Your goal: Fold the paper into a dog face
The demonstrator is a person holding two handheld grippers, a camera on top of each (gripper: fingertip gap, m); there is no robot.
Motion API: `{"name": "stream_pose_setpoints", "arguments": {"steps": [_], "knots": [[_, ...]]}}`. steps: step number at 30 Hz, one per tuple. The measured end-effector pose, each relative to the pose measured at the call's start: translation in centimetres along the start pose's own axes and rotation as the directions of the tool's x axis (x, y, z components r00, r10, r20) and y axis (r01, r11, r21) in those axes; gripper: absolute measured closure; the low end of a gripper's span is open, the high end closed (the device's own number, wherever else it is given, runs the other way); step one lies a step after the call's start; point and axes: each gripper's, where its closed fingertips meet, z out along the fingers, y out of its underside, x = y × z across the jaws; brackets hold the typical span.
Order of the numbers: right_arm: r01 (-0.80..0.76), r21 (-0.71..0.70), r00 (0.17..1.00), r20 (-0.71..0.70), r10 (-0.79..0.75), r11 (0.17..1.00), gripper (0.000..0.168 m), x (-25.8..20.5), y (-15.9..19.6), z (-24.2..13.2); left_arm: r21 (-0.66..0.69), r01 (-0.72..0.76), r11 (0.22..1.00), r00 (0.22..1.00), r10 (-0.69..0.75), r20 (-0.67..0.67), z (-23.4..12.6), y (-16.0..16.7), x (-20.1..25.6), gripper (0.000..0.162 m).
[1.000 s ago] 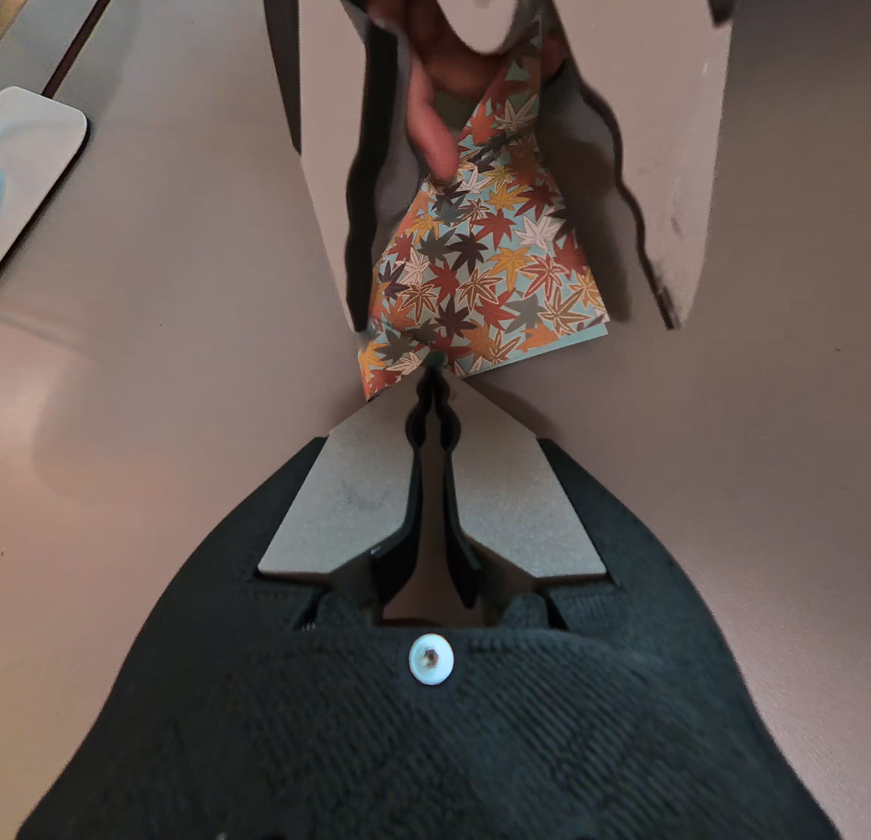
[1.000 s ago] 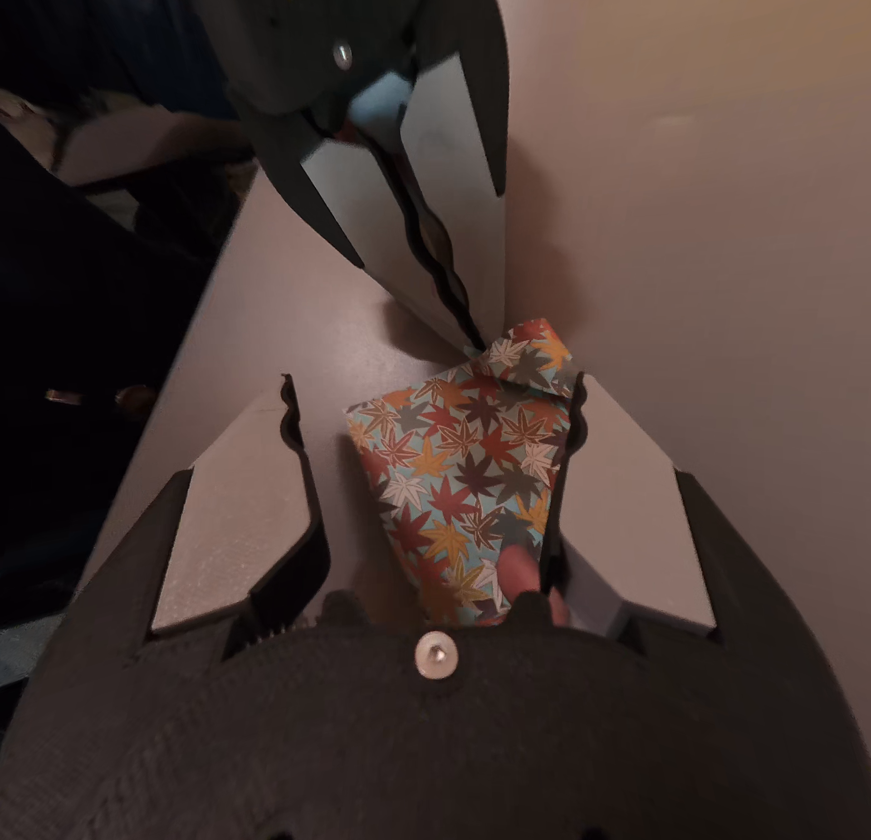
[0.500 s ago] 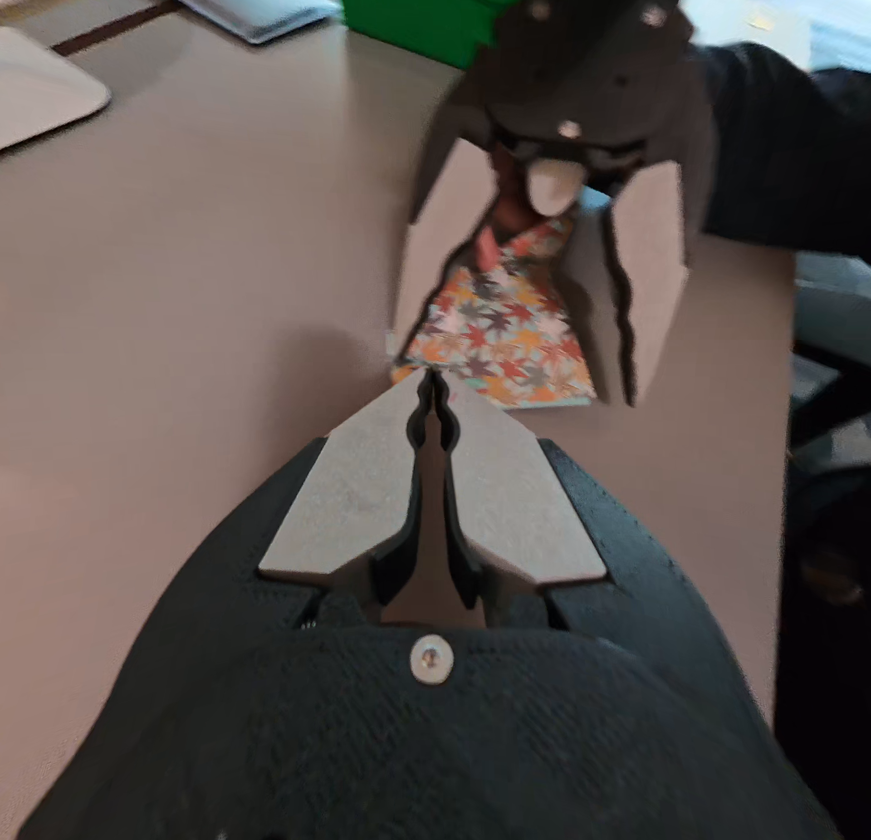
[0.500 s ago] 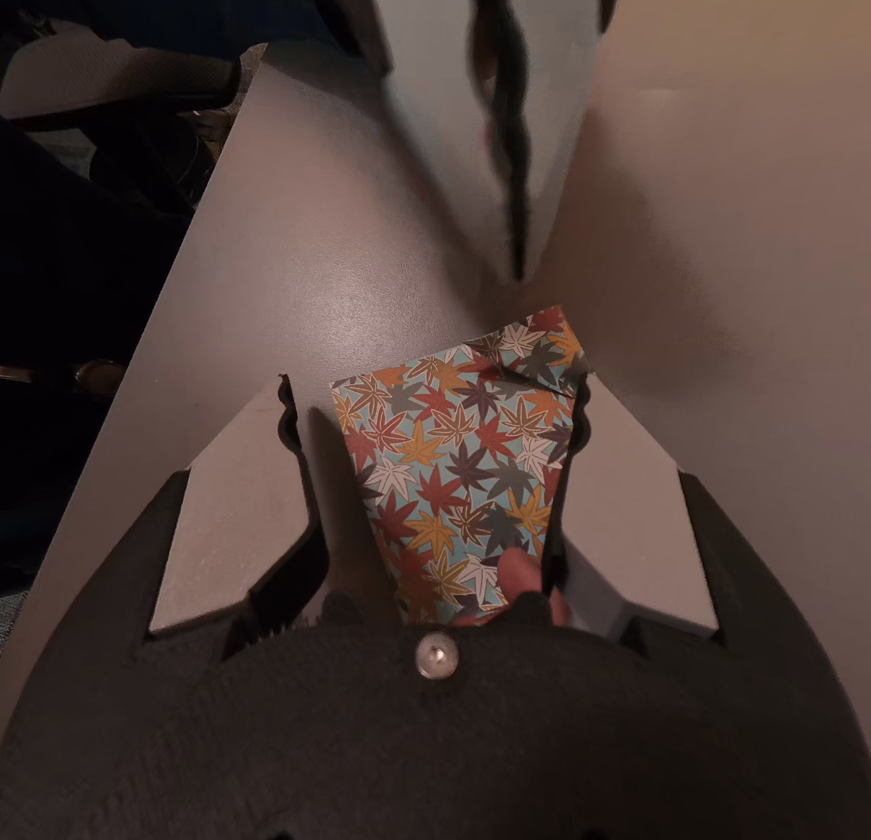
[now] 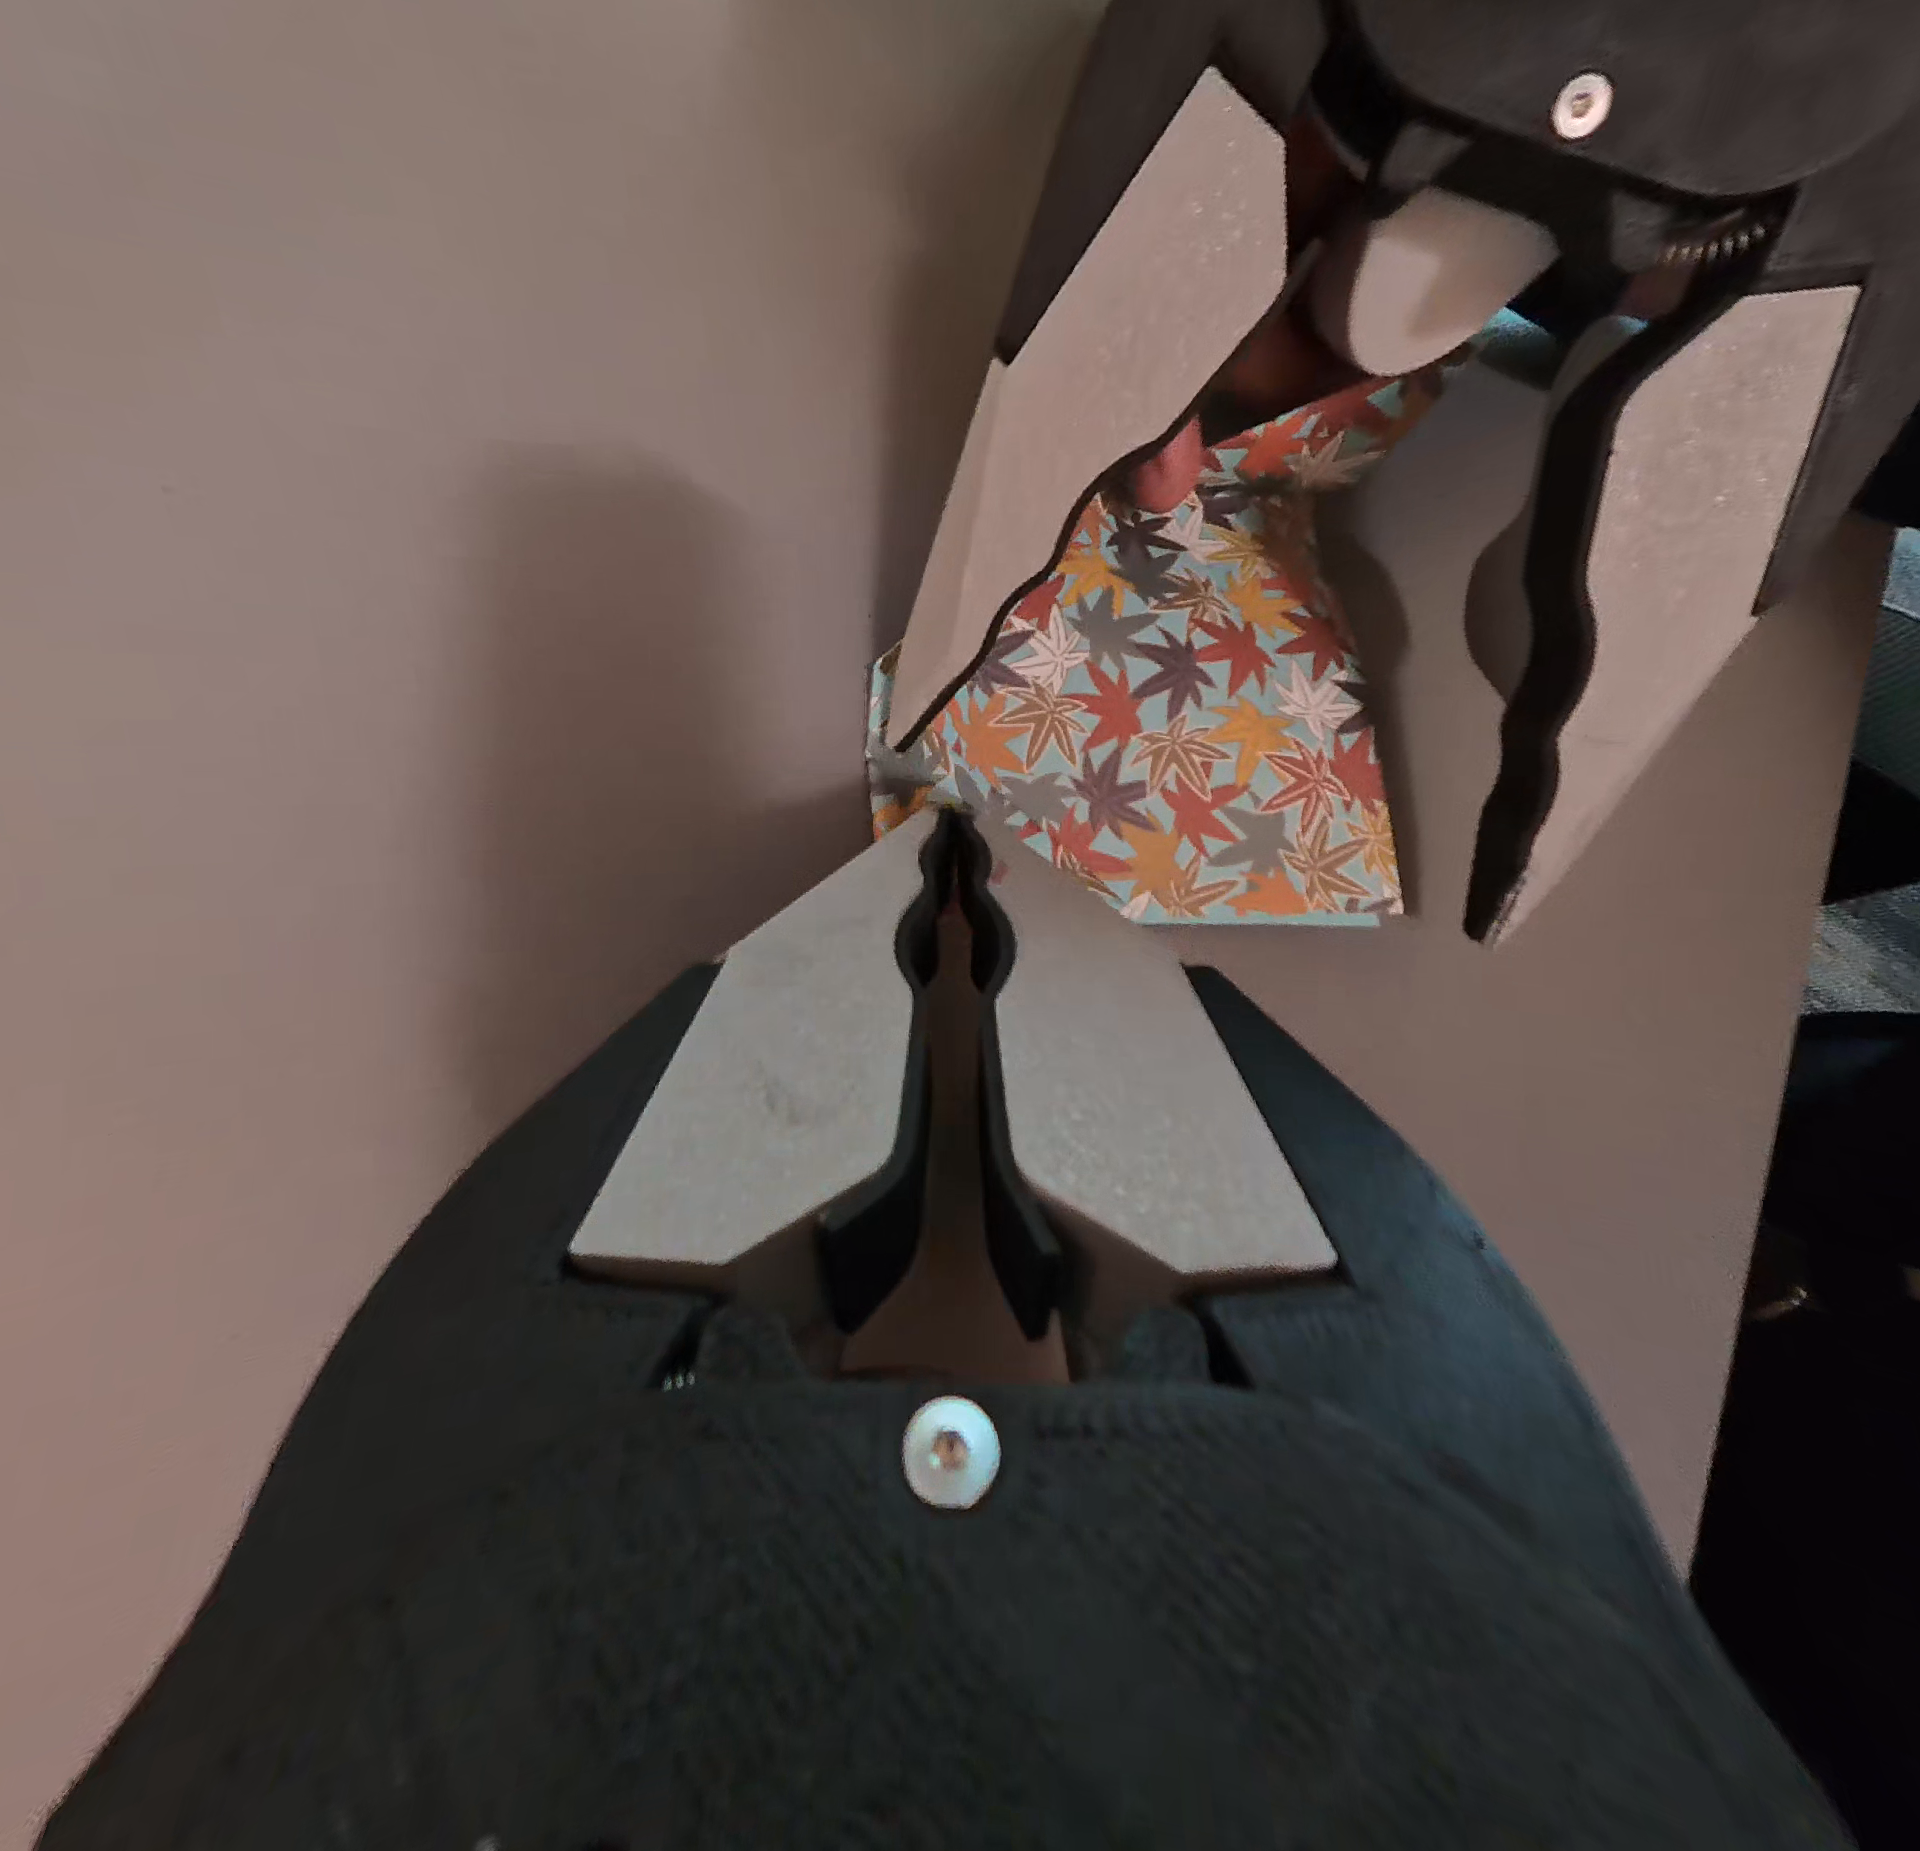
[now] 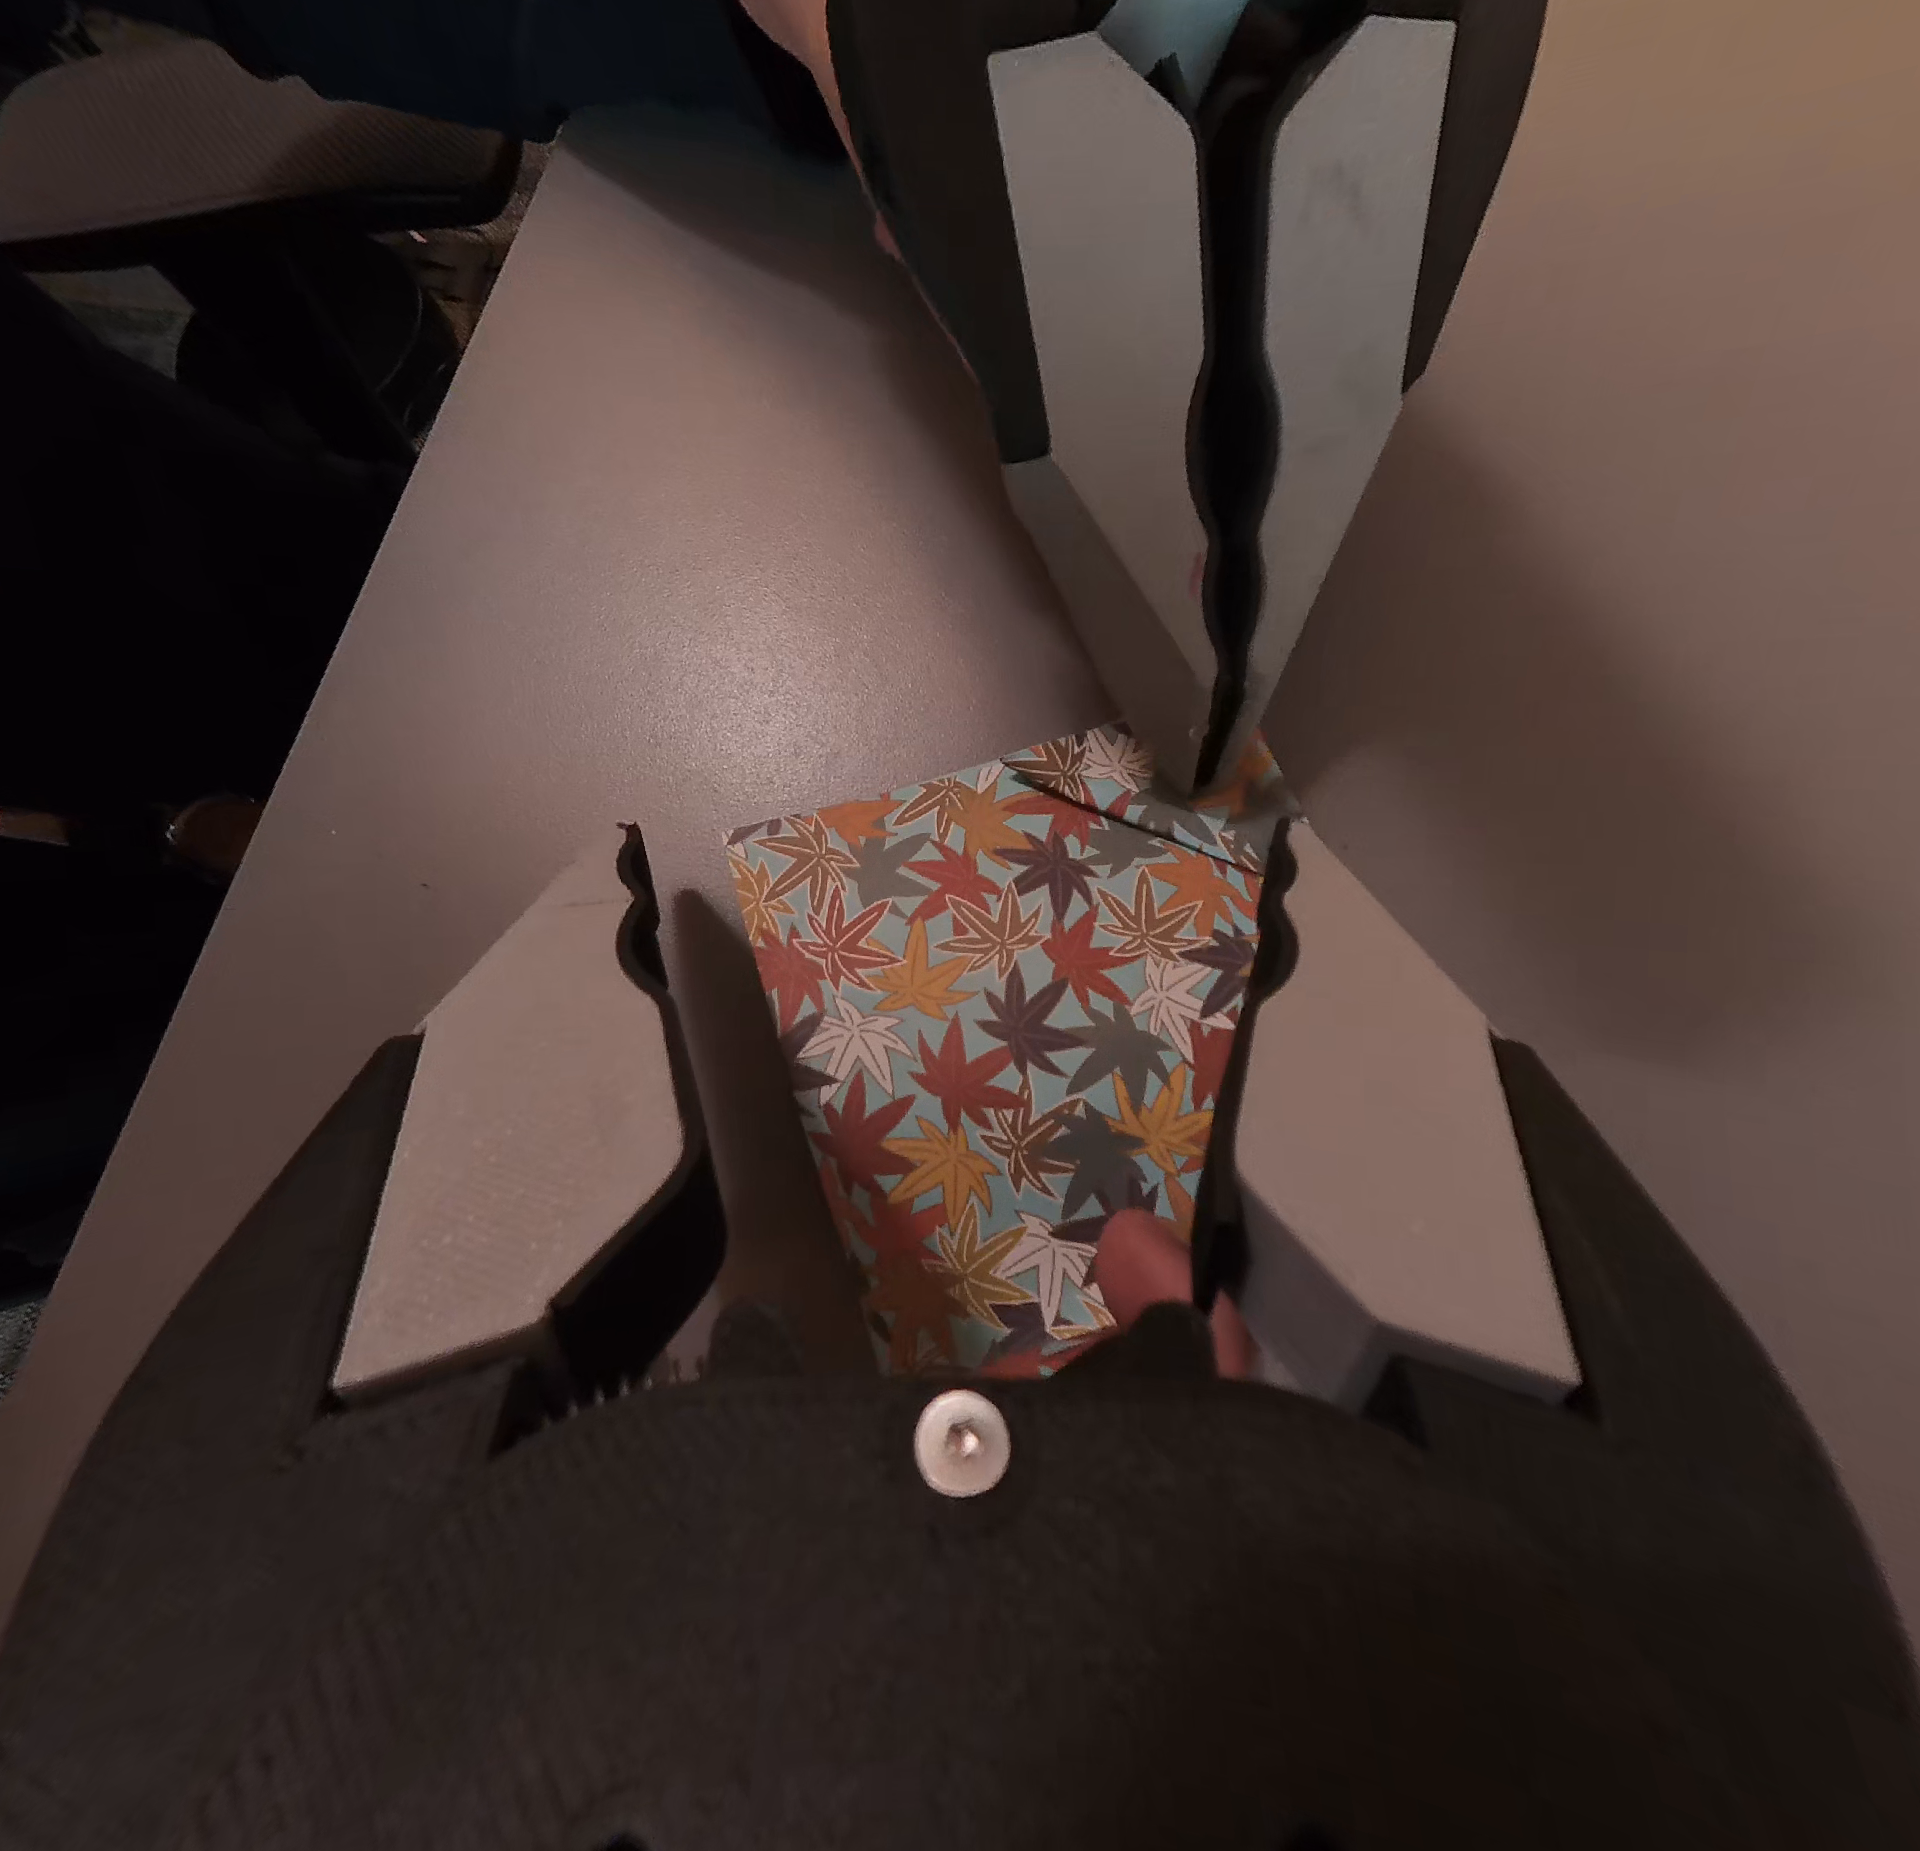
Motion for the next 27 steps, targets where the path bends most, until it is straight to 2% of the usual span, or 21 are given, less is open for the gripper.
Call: {"name": "stream_pose_setpoints", "arguments": {"steps": [1, 7, 11, 14, 19, 27], "knots": [[0.002, -0.002, 1.000, -0.002, -0.002, 1.000, 0.056, 0.0, 0.0, 0.0, 0.000, 0.008, 1.000, 1.000, -0.008, -0.006, 0.0, 0.0, 0.0, 0.162], [0.007, -0.004, 1.000, -0.006, -0.007, 1.000, 0.056, 0.0, 0.0, 0.1, 0.015, 0.091, 0.996, 0.995, -0.090, -0.049, -0.4, 0.0, -0.6, 0.162], [0.039, -0.024, 0.999, -0.028, -0.039, 0.999, 0.055, 0.0, 0.2, 0.2, 0.128, 0.152, 0.980, 0.985, -0.139, -0.106, -1.5, -1.5, -0.7, 0.162], [0.044, -0.029, 0.999, -0.030, -0.045, 0.999, 0.055, 0.0, 0.2, 0.3, 0.095, 0.214, 0.972, 0.975, -0.206, -0.088, -1.1, -1.1, -1.6, 0.162], [0.048, -0.034, 0.998, -0.030, -0.049, 0.998, 0.053, -0.1, 0.2, 0.4, 0.022, 0.135, 0.991, 0.990, -0.135, -0.030, -0.1, -0.4, -1.4, 0.162], [0.063, -0.045, 0.997, -0.034, -0.064, 0.997, 0.051, -0.2, 0.4, 0.4, 0.046, 0.174, 0.984, 0.985, -0.173, -0.016, -0.6, -0.4, -2.0, 0.162]]}}
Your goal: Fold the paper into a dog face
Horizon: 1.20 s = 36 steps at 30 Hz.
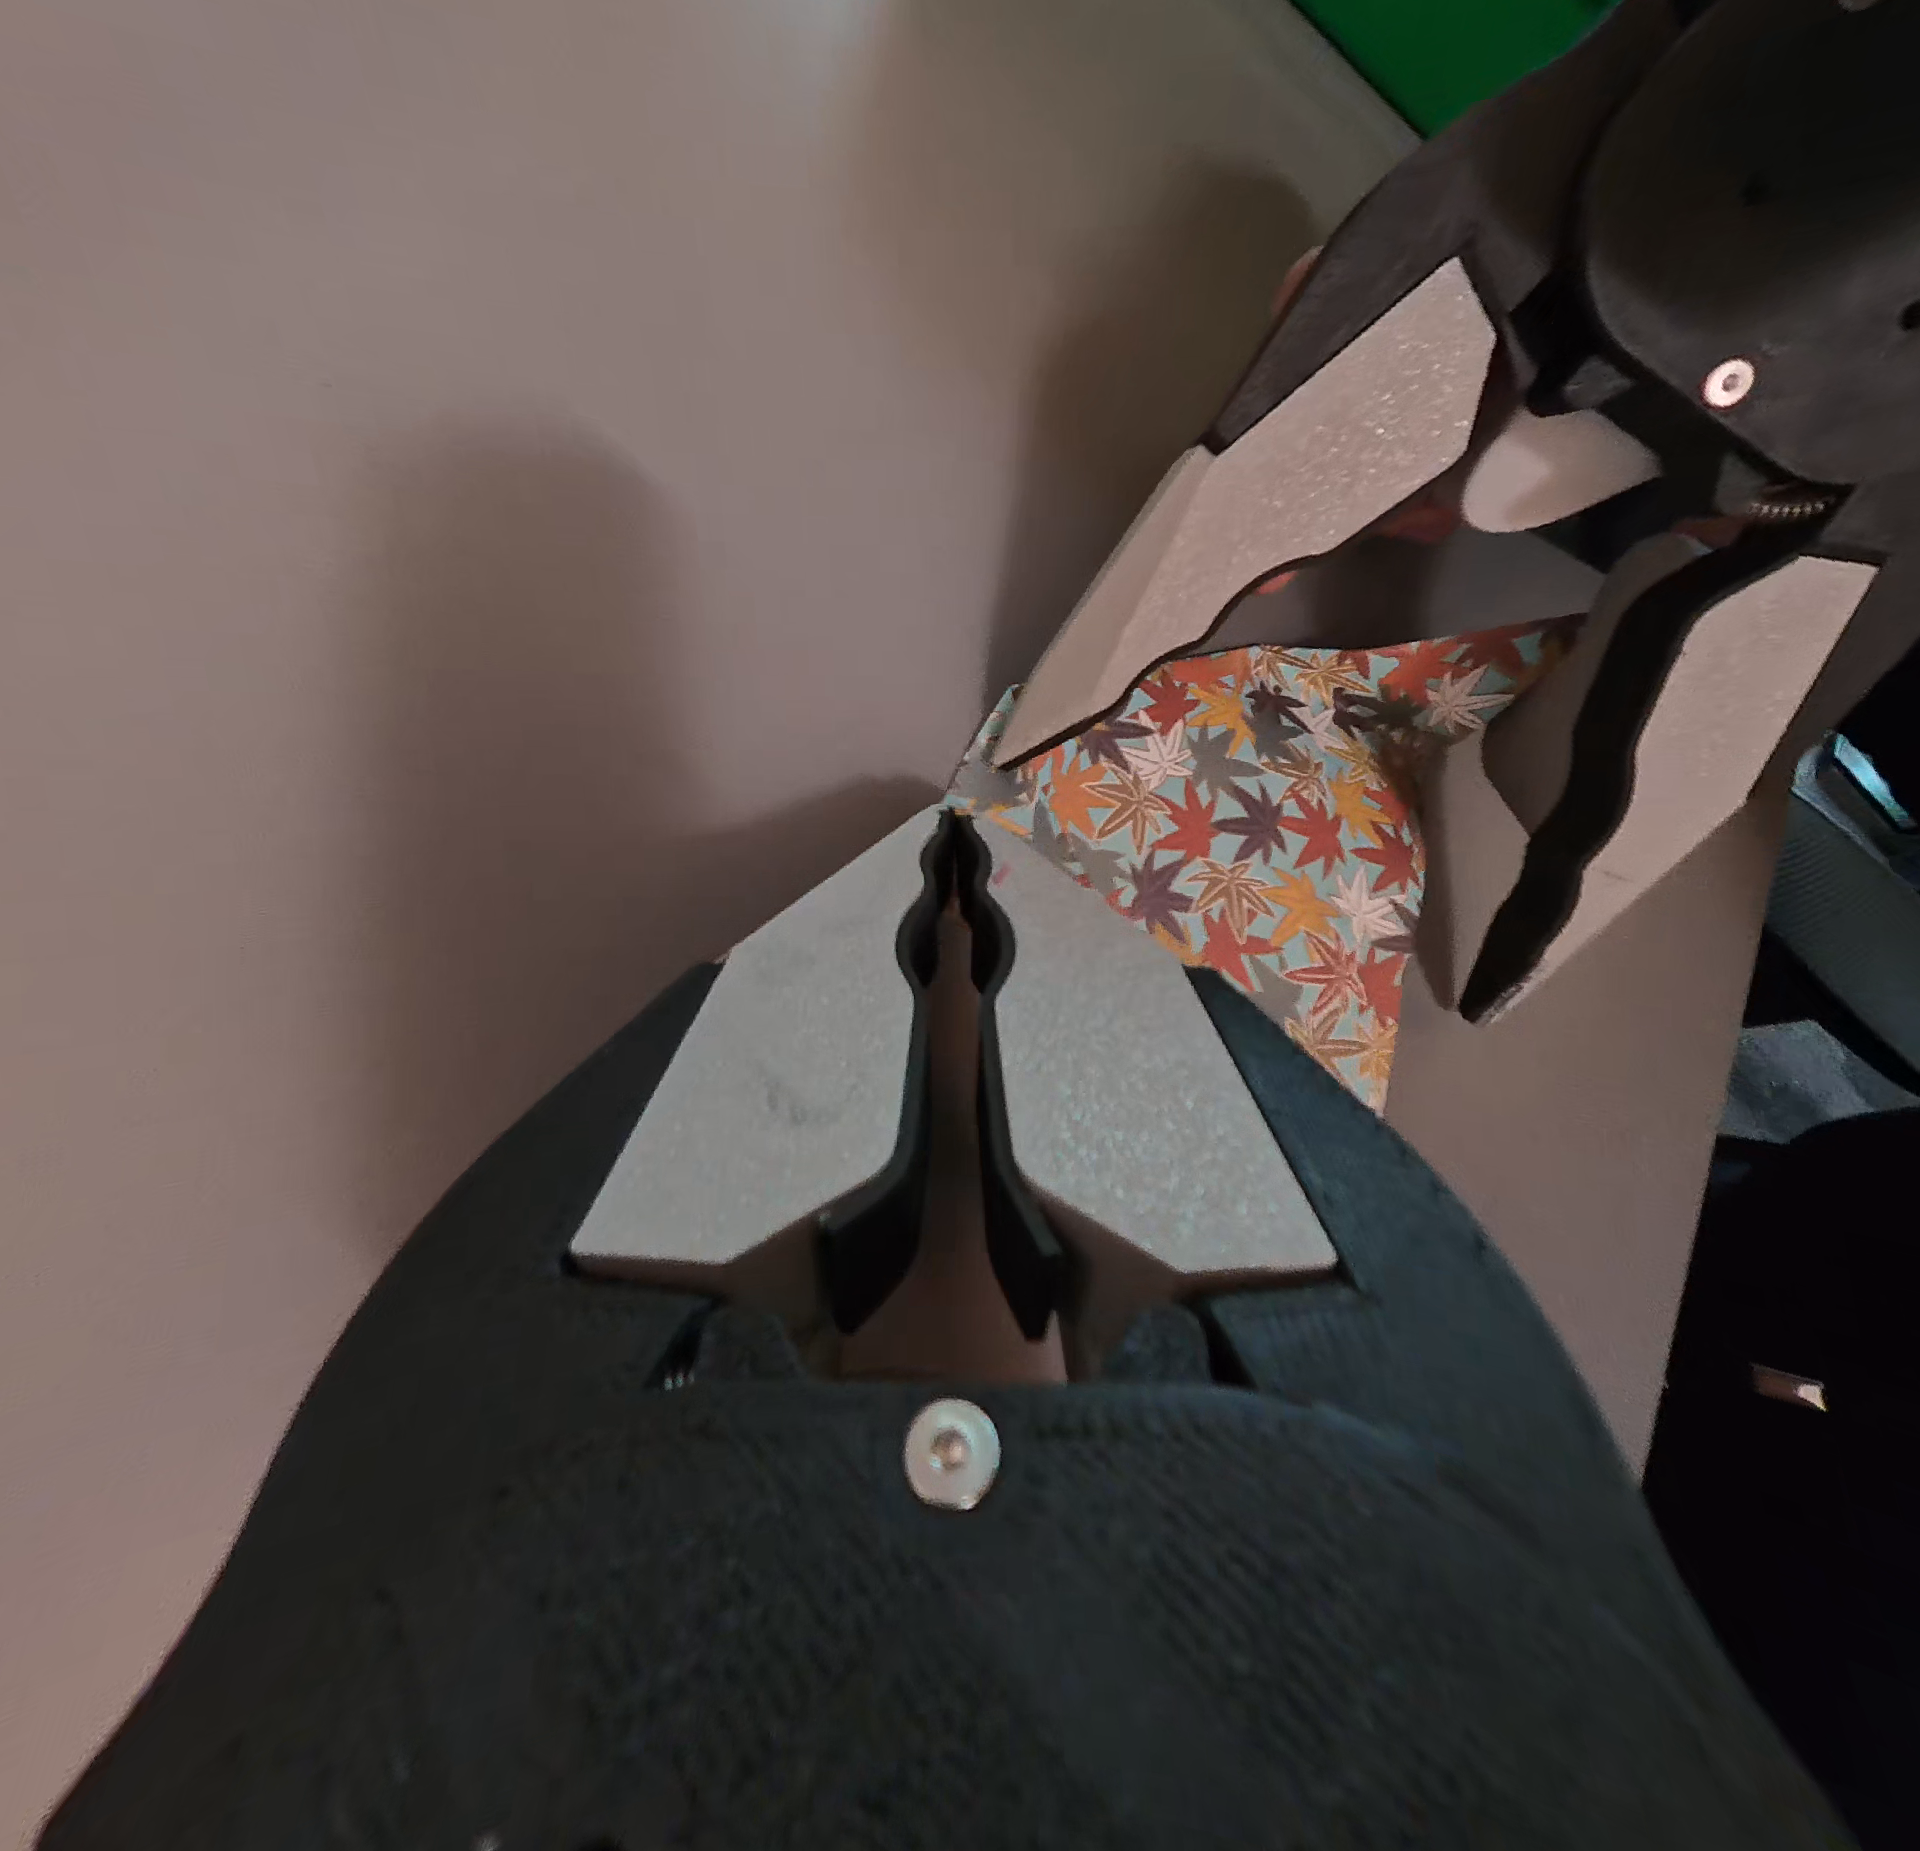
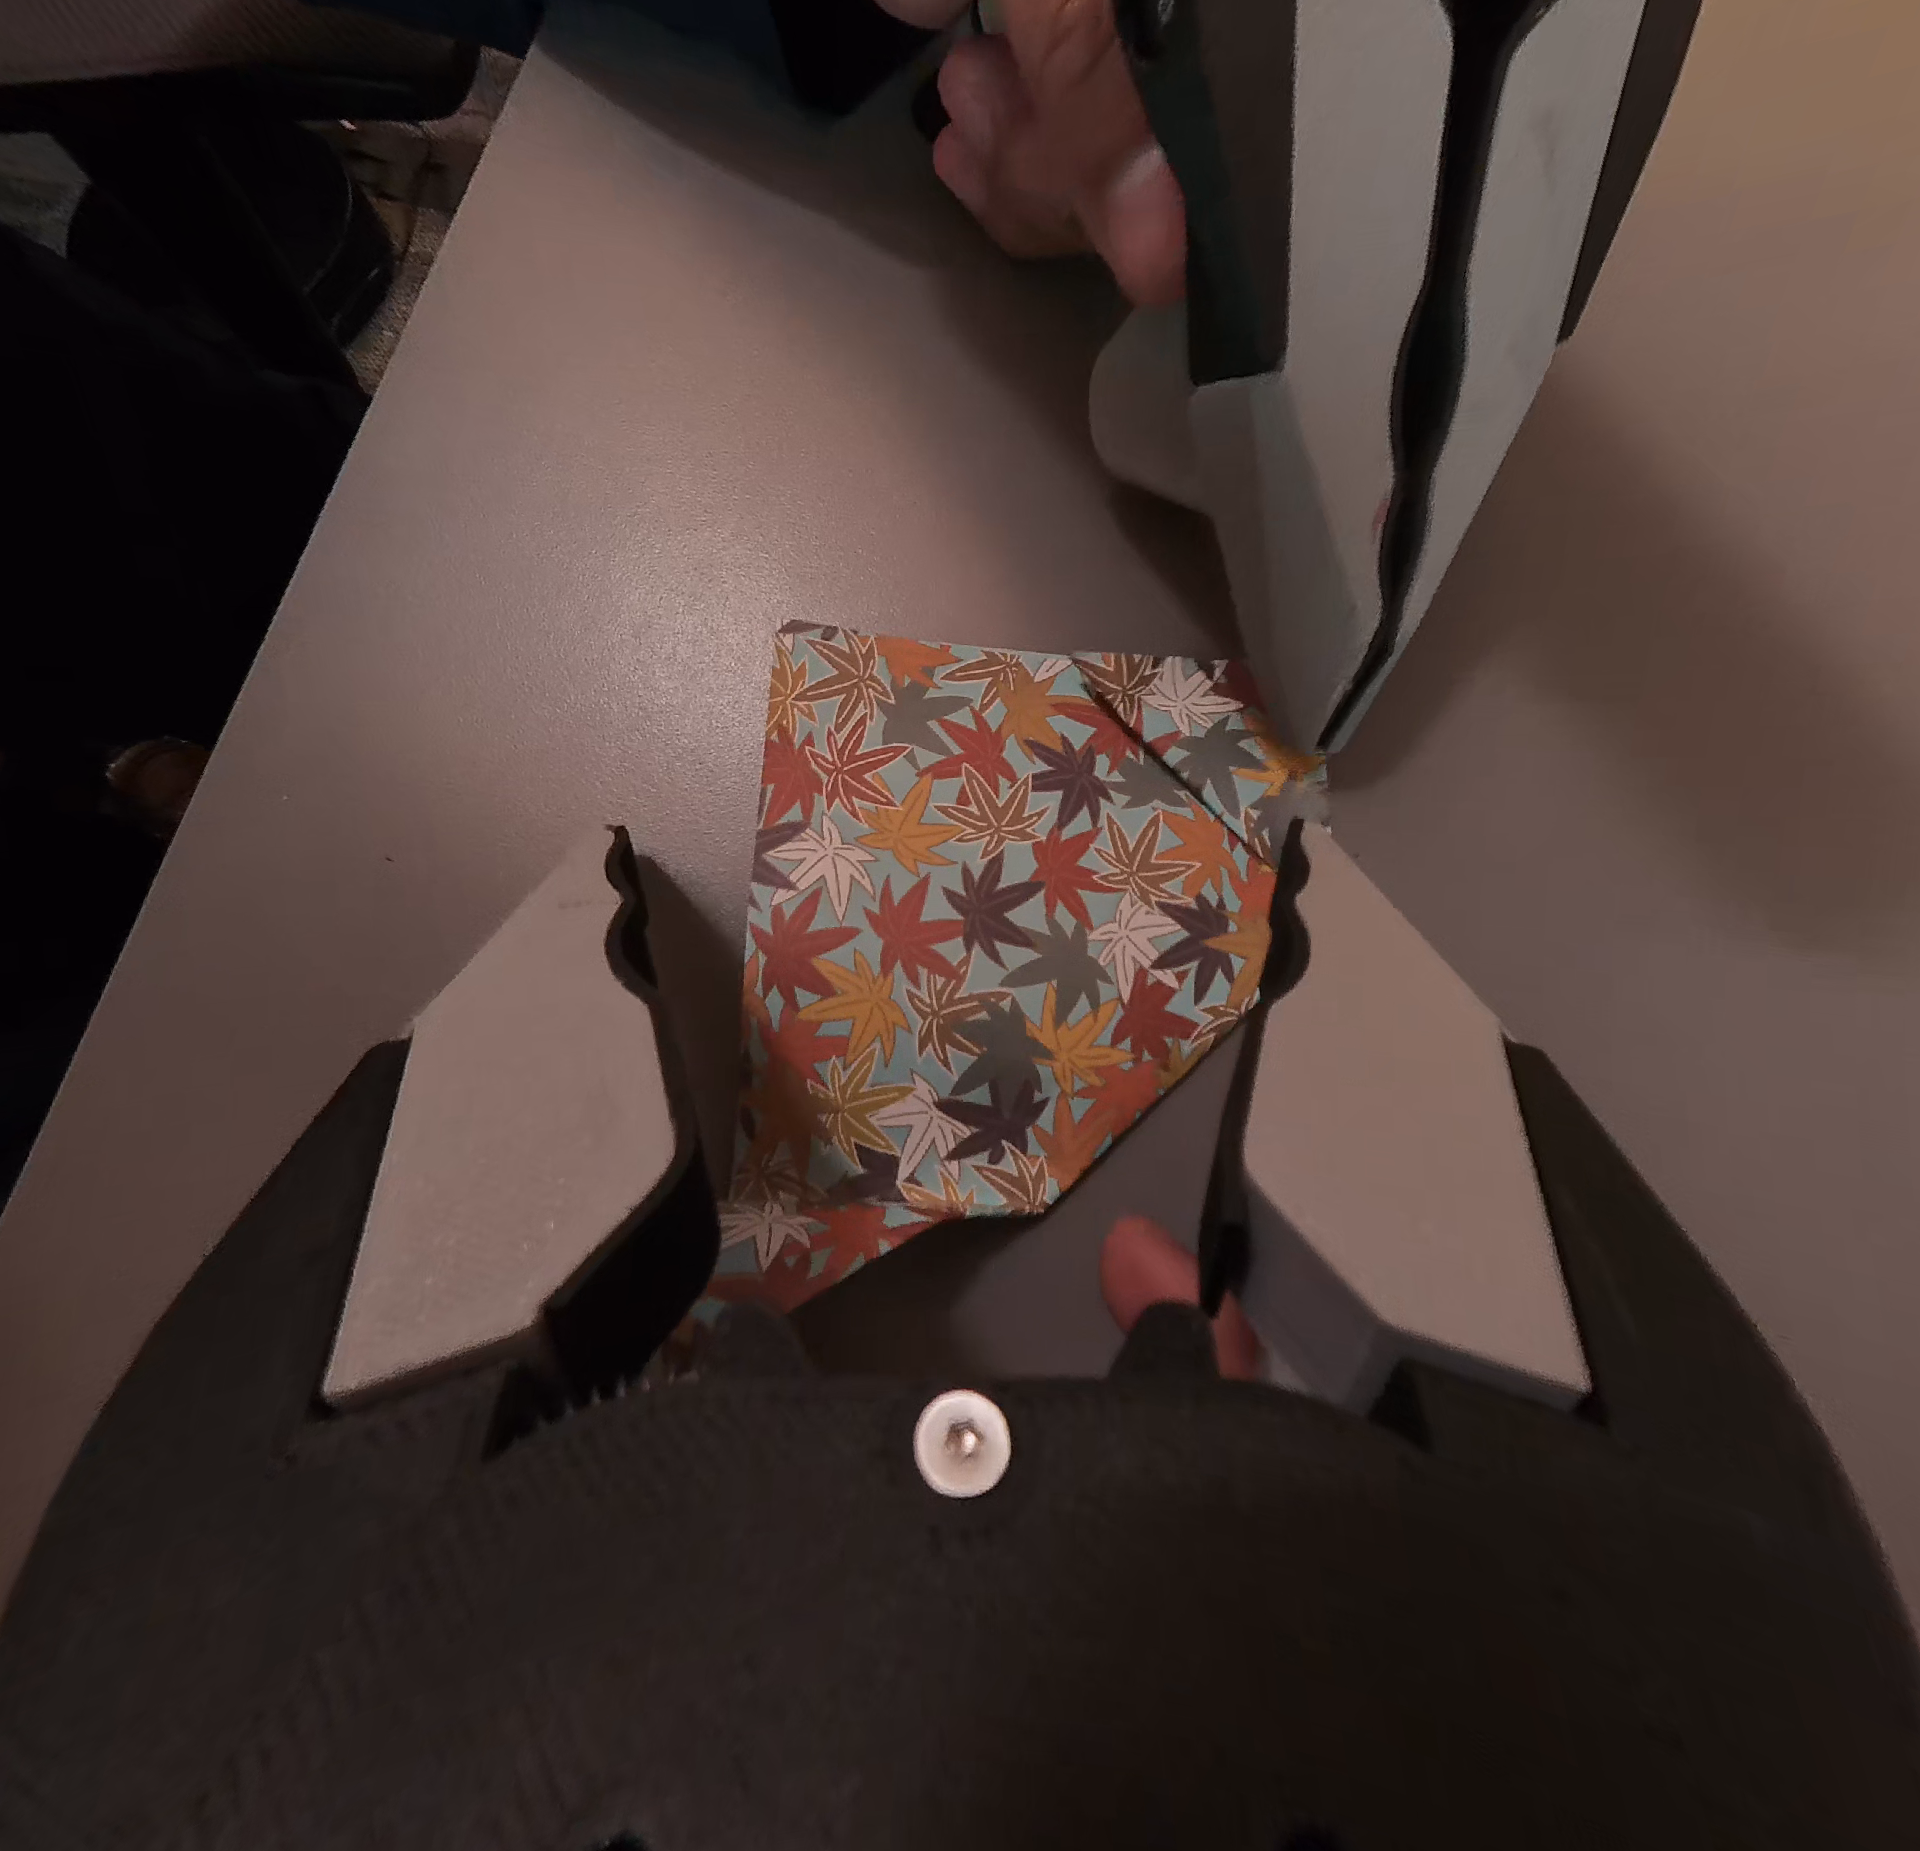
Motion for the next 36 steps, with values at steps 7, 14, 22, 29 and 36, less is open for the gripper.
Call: {"name": "stream_pose_setpoints", "arguments": {"steps": [7, 14, 22, 29, 36], "knots": [[0.009, -0.007, 1.000, -0.009, -0.009, 1.000, 0.052, 0.0, 0.2, -0.1, 0.001, 0.037, 0.999, 0.999, -0.037, 0.008, -0.5, 0.2, -0.8, 0.162], [0.013, -0.009, 1.000, -0.017, -0.013, 1.000, 0.053, 0.0, 0.2, 0.0, 0.057, 0.038, 0.998, 0.999, -0.037, -0.025, -1.0, -0.5, -0.6, 0.162], [0.010, -0.007, 1.000, -0.016, -0.010, 1.000, 0.053, 0.0, 0.2, -0.1, -0.025, -0.031, 0.999, 0.999, 0.031, -0.019, -0.1, 0.5, 0.1, 0.162], [0.008, -0.003, 1.000, -0.014, -0.008, 1.000, 0.054, 0.1, 0.2, -0.2, -0.035, -0.057, 0.998, 0.998, 0.055, -0.040, -0.2, 0.8, 0.5, 0.162], [0.000, -0.021, 1.000, -0.005, 0.000, 1.000, 0.052, 0.2, 0.4, -0.6, -0.040, -0.088, 0.995, 0.996, 0.087, -0.036, -0.3, 1.0, 0.8, 0.162]]}}
